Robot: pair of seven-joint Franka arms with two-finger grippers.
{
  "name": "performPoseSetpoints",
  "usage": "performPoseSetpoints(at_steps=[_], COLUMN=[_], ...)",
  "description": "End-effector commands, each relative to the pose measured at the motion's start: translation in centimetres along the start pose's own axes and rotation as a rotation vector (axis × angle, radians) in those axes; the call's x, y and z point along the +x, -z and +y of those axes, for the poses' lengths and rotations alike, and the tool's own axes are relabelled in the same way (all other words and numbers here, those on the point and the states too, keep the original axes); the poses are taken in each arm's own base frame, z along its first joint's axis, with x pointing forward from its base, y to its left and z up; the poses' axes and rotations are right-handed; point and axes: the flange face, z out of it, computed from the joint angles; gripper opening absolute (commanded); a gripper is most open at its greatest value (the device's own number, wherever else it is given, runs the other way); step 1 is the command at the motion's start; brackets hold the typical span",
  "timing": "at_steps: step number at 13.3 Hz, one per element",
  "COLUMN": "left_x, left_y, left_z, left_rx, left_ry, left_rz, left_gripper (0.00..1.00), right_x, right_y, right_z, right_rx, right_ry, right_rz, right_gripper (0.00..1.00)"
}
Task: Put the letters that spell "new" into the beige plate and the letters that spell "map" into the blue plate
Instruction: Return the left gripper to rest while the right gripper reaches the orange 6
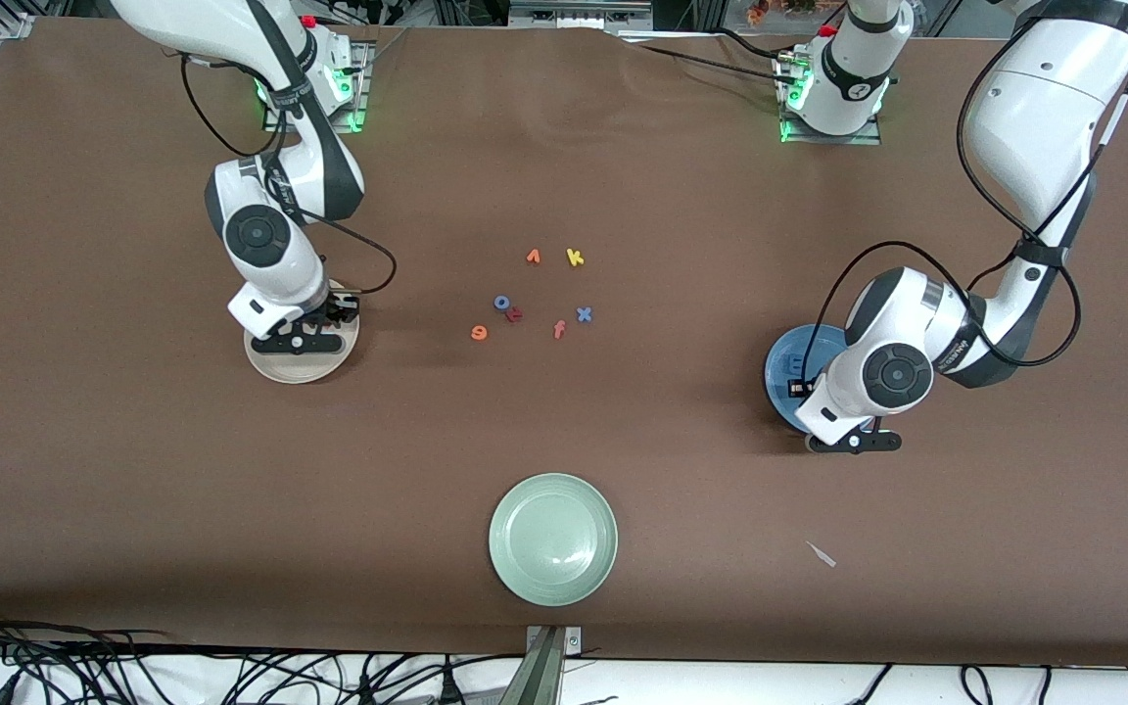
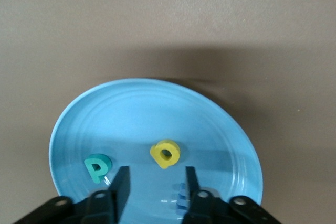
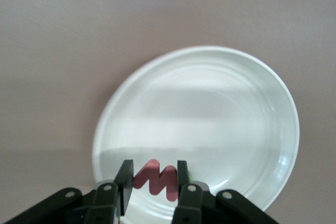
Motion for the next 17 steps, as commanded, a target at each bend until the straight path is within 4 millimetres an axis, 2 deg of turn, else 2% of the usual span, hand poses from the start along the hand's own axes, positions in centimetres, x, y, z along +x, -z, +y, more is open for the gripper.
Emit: performPoseSetpoints(at_steps=[1,2,3,5,7,8,10,12,14,15,16,17], left_x=[0.9,0.9,0.7,0.5,-0.3,-1.1,-1.6,-2.2,-4.4,-5.8,-6.8,-7.0], left_y=[1.8,2.9,4.6,6.6,10.4,12.5,15.7,17.9,21.8,23.9,25.8,26.9], left_z=[-0.5,-0.2,-0.2,-0.8,-0.5,0.4,0.5,0.3,-1.1,-2.7,-5.4,-9.0], left_rx=[0.002,-0.007,-0.007,-0.030,-0.018,-0.017,-0.006,-0.012,-0.042,-0.055,-0.088,-0.150], left_ry=[-0.012,-0.009,-0.009,0.014,0.012,-0.002,-0.001,-0.024,-0.055,-0.078,-0.101,-0.132], left_rz=[0.044,0.055,0.080,0.100,0.143,0.157,0.133,0.088,0.042,0.049,0.048,0.059], left_gripper=[1.00,1.00,1.00,1.00,1.00,1.00,1.00,1.00,1.00,1.00,1.00,1.00], right_x=[-1.3,-1.1,-1.2,-1.3,-1.2,-1.1,-1.3,-0.9,-0.1,0.0,0.3,0.6], right_y=[0.3,0.7,0.9,1.7,2.7,3.0,2.4,1.9,1.9,1.7,1.4,1.4], right_z=[0.3,-0.2,-1.9,-5.8,-11.8,-14.5,-18.9,-21.0,-22.3,-22.9,-23.3,-23.7], right_rx=[0.023,0.026,0.031,0.053,0.090,0.108,0.126,0.137,0.148,0.150,0.152,0.155], right_ry=[0.000,-0.020,-0.038,-0.103,-0.192,-0.231,-0.290,-0.310,-0.334,-0.329,-0.337,-0.343], right_rz=[0.027,0.033,0.039,0.051,0.068,0.074,0.069,0.079,0.088,0.089,0.089,0.093], right_gripper=[0.63,0.65,0.67,0.71,0.71,0.71,0.71,0.71,0.71,0.71,0.71,0.71])
